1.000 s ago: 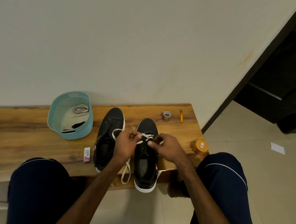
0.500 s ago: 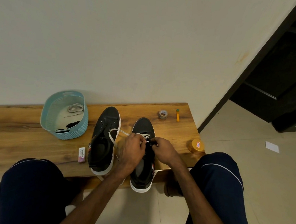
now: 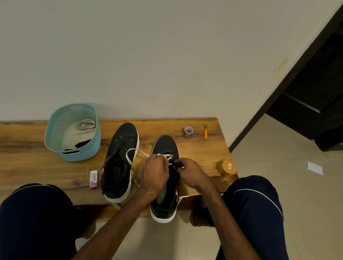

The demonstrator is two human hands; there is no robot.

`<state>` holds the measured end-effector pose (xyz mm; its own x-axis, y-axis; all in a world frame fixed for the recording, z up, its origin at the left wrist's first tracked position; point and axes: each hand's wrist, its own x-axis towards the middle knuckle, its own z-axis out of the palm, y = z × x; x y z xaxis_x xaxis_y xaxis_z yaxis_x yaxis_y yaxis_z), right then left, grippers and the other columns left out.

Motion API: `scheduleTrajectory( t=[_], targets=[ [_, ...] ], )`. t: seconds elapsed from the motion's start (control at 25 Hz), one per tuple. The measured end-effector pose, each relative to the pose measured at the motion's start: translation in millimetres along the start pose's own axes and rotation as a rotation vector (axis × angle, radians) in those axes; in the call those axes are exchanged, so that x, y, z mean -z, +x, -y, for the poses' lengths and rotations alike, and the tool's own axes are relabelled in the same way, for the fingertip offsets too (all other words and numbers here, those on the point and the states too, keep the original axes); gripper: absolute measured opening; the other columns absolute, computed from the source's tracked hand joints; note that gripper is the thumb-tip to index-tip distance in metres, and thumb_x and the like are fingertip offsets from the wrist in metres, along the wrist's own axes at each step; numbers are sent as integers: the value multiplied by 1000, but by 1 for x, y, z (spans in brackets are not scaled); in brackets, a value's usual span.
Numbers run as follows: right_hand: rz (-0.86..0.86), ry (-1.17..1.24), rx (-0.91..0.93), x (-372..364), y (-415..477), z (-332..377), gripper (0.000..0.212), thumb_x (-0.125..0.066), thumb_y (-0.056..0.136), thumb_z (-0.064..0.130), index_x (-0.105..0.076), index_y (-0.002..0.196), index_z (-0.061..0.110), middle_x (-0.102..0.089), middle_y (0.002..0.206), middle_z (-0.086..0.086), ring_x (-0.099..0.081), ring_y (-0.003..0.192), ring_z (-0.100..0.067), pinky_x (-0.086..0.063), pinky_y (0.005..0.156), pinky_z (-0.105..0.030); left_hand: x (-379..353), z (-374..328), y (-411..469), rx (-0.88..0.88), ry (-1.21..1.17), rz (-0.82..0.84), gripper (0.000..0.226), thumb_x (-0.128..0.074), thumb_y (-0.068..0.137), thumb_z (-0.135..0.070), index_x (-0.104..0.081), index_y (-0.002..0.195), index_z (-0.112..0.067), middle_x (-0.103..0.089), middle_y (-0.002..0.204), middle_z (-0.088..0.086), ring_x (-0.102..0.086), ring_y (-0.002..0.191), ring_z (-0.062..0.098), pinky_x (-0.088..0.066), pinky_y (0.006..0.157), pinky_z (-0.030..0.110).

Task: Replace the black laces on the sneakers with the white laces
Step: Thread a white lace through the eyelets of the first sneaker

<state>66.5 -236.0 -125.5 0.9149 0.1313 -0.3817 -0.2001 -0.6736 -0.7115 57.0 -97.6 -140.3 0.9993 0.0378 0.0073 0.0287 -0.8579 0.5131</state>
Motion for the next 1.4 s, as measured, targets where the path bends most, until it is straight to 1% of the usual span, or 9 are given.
scheduleTrajectory(
  t=[0.32,0.56,0.72,0.88,1.0,1.08,1.16,1.28,1.4],
  targets=[
    [19,-6,-15,0,1,1,48,-50,90,-8,-56,135,7,-62,129,-11,-58,118,-24,-51,96,-32,-4,0,0,20,-27,-20,17,-54,98,-24,-67,105,-16,-64,108,1,-61,97,14,-45,78,25],
    [-21,299,-100,-7,11,-11,24,-49,103,26,-70,106,14,-71,101,-8,-65,99,-26,-54,90,-45,-2,6,3,-14,-23,-57,18,-55,98,-31,-67,109,-22,-65,106,-3,-59,98,12,-46,76,25],
    [-221,473,-117,-27,13,-11,8,-61,94,6,-68,92,9,-66,82,1,-62,83,-14,-49,67,-15,-2,13,1,-61,-48,-3,19,-59,96,-31,-64,112,-24,-62,111,-4,-58,106,14,-50,84,31],
    [-373,684,-78,-22,2,5,17,-51,98,7,-59,88,18,-69,93,-3,-66,94,-24,-55,79,-36,8,20,-7,-140,103,6,59,-67,86,-48,-45,134,-22,-47,133,-1,-44,125,18,-43,103,37],
    [-353,1228,100,20,-21,25,15,-41,103,6,-52,97,14,-69,86,-6,-70,81,-21,-59,75,-34,20,32,-15,5,84,56,92,-70,76,-64,-30,143,-15,-35,144,7,-34,135,26,-41,107,45],
    [-310,1432,255,50,-39,28,13,-43,103,8,-52,97,14,-62,75,-3,-60,64,-14,-53,60,-26,24,38,-22,65,41,70,104,-71,74,-66,-23,147,-10,-27,149,11,-27,138,28,-37,111,43],
    [-367,1043,218,58,-42,21,10,-47,103,16,-55,97,17,-58,75,1,-50,63,-10,-39,51,-19,23,36,-30,58,59,-3,102,-71,75,-65,-23,146,-10,-26,148,11,-27,137,27,-37,111,40],
    [-340,-25,108,18,-29,1,16,-47,103,31,-58,113,23,-59,98,6,-57,85,-10,-45,66,-23,17,32,-45,30,52,-65,79,-68,79,-61,-36,133,-13,-38,133,8,-41,122,22,-46,100,34],
    [-233,-396,119,-24,-19,-7,20,-46,102,28,-59,115,21,-59,108,-1,-59,98,-20,-50,81,-38,11,32,-56,81,-52,2,67,-65,85,-56,-38,130,-14,-43,129,7,-50,116,20,-49,94,31]
  ],
)
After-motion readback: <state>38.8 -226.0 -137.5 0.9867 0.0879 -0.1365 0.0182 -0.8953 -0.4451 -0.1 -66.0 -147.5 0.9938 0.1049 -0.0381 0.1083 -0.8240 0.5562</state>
